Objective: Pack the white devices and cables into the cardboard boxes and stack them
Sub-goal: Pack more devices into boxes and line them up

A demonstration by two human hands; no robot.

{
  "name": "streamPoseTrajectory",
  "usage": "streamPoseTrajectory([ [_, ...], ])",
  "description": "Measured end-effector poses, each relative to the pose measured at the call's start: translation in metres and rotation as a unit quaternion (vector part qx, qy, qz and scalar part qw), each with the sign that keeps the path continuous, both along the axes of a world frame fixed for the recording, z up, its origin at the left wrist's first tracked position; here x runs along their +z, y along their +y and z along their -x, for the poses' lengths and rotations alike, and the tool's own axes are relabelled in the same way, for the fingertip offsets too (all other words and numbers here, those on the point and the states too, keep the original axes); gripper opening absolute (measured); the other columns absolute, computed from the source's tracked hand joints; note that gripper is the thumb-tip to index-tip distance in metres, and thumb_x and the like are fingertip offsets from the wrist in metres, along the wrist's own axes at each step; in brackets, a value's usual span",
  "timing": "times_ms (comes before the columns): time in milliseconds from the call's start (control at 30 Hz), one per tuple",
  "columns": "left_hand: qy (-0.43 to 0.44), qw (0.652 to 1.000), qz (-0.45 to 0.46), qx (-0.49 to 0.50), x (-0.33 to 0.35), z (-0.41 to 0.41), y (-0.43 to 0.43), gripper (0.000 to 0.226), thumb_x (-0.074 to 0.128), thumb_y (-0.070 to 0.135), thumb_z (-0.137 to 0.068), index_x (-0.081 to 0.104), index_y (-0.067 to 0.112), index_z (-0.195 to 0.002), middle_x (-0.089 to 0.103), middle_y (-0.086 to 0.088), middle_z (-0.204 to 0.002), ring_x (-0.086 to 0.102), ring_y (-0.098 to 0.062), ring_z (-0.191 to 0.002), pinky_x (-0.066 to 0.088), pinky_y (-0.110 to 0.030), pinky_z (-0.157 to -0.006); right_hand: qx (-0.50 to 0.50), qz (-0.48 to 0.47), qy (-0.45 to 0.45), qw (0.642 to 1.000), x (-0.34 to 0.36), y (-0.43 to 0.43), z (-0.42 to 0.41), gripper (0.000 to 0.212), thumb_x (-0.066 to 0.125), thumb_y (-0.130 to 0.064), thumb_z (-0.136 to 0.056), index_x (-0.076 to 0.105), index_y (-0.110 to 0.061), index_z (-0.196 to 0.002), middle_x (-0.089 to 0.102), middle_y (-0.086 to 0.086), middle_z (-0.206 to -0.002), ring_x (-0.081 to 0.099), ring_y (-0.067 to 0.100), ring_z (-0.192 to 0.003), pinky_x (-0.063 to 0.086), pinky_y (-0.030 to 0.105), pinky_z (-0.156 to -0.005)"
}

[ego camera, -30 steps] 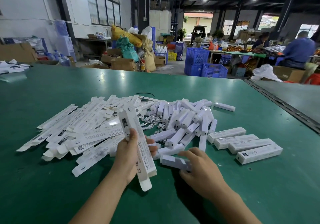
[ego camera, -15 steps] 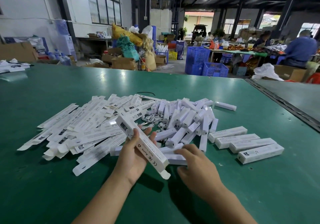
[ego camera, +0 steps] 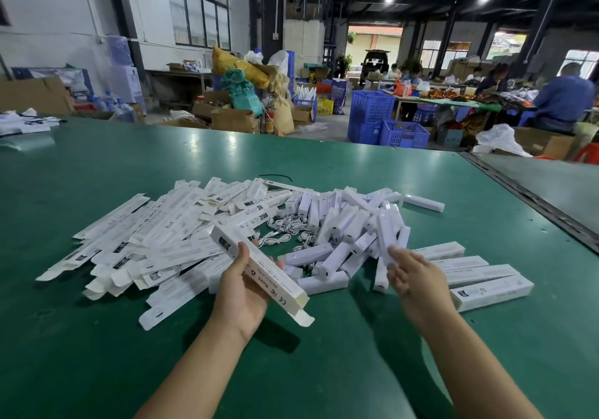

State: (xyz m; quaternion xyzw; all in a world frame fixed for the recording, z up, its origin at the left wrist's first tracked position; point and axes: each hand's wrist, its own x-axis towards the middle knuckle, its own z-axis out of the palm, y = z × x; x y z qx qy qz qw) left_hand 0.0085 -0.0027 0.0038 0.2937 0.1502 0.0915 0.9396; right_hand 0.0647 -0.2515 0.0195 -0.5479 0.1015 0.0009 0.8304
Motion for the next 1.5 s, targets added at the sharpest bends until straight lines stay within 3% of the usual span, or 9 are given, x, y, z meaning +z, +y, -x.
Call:
streamPoseTrajectory([
  [167, 0.009, 0.994, -0.102, -0.021, -0.001, 0.003, -0.001, 0.036, 0.063, 0.047, -0.082, 0.071, 0.023, -0.108, 0.073, -0.001, -0.078, 0.069, -0.019, -0.074, 0.058, -0.032, -0.064, -0.019, -0.152, -0.024, 0.988, 0.011, -0.009, -0.032, 0.052, 0.048, -0.009, -0.101, 0.031, -0.014, -0.15, 0.043, 0.005, -0.147, 0.058, 0.027, -0.117, 0.046, 0.037, -0.103],
  [400, -0.02, 0.995, -0.096, 0.0, -0.002, 0.0, -0.005, 0.032, 0.067, 0.034, -0.073, 0.062, 0.012, -0.095, 0.068, -0.001, -0.067, 0.066, -0.018, -0.074, 0.057, -0.03, -0.069, 0.124, 0.122, -0.141, 0.975, 0.006, 0.029, 0.021, 0.026, 0.061, -0.007, -0.092, 0.072, -0.027, -0.103, 0.069, 0.006, -0.114, 0.071, 0.021, -0.088, 0.055, 0.028, -0.068],
  [533, -0.052, 0.992, -0.115, 0.029, -0.003, -0.001, -0.006, 0.033, 0.069, 0.026, -0.073, 0.059, 0.014, -0.102, 0.073, -0.005, -0.08, 0.071, -0.016, -0.076, 0.059, -0.024, -0.059, 0.328, 0.092, -0.089, 0.936, 0.002, 0.048, 0.05, 0.025, 0.067, -0.035, -0.088, 0.07, -0.028, -0.112, 0.068, 0.006, -0.118, 0.068, 0.031, -0.09, 0.055, 0.032, -0.066],
  [700, -0.062, 0.972, -0.211, 0.087, -0.007, -0.003, -0.009, 0.071, 0.075, 0.022, -0.07, 0.043, 0.026, -0.133, 0.071, -0.008, -0.111, 0.075, -0.014, -0.083, 0.061, -0.027, -0.067, 0.293, 0.092, -0.108, 0.946, -0.01, 0.057, 0.055, 0.028, 0.067, -0.012, -0.089, 0.065, -0.012, -0.117, 0.07, 0.012, -0.101, 0.07, 0.031, -0.079, 0.058, 0.036, -0.074],
  [867, -0.079, 0.818, -0.566, 0.065, -0.017, 0.006, -0.02, 0.096, 0.074, 0.042, -0.073, 0.017, 0.048, -0.15, 0.023, 0.005, -0.161, 0.059, -0.004, -0.122, 0.056, -0.025, -0.09, 0.146, 0.219, -0.191, 0.946, -0.02, 0.065, 0.057, 0.029, 0.075, -0.011, -0.084, 0.064, -0.02, -0.109, 0.072, 0.009, -0.077, 0.068, 0.031, -0.072, 0.057, 0.039, -0.071],
  [1067, -0.166, 0.713, -0.68, 0.045, -0.011, 0.016, -0.028, 0.048, 0.068, 0.041, -0.083, 0.061, 0.034, -0.13, 0.027, 0.023, -0.153, 0.04, 0.023, -0.121, 0.035, 0.001, -0.096, 0.075, 0.264, -0.222, 0.935, -0.03, 0.065, 0.056, 0.03, 0.079, -0.035, -0.076, 0.066, -0.029, -0.102, 0.055, -0.008, -0.057, 0.049, 0.011, -0.052, 0.045, 0.019, -0.055],
  [1167, -0.184, 0.719, -0.669, 0.029, -0.006, 0.02, -0.028, 0.043, 0.067, 0.046, -0.083, 0.059, 0.042, -0.125, 0.04, 0.021, -0.148, 0.047, 0.01, -0.127, 0.046, -0.017, -0.101, 0.11, 0.184, -0.197, 0.957, -0.032, 0.066, 0.056, 0.043, 0.073, -0.044, -0.073, 0.062, -0.018, -0.105, 0.075, 0.002, -0.084, 0.073, 0.022, -0.078, 0.06, 0.037, -0.074],
  [1333, -0.158, 0.768, -0.62, 0.011, -0.007, 0.021, -0.028, 0.049, 0.07, 0.036, -0.082, 0.061, 0.031, -0.131, 0.054, 0.026, -0.139, 0.054, 0.002, -0.127, 0.047, -0.029, -0.107, 0.129, 0.142, -0.217, 0.957, -0.034, 0.066, 0.056, 0.016, 0.06, -0.03, -0.095, 0.065, -0.015, -0.098, 0.074, 0.008, -0.091, 0.071, 0.02, -0.085, 0.057, 0.029, -0.075],
  [1500, -0.131, 0.862, -0.489, -0.029, -0.01, 0.014, -0.027, 0.061, 0.078, 0.001, -0.08, 0.058, 0.027, -0.132, 0.071, 0.02, -0.118, 0.067, -0.004, -0.111, 0.053, -0.019, -0.091, 0.119, 0.225, -0.226, 0.94, -0.038, 0.059, 0.052, 0.011, 0.063, -0.004, -0.093, 0.068, -0.013, -0.089, 0.073, 0.008, -0.086, 0.069, 0.027, -0.082, 0.058, 0.046, -0.08],
])
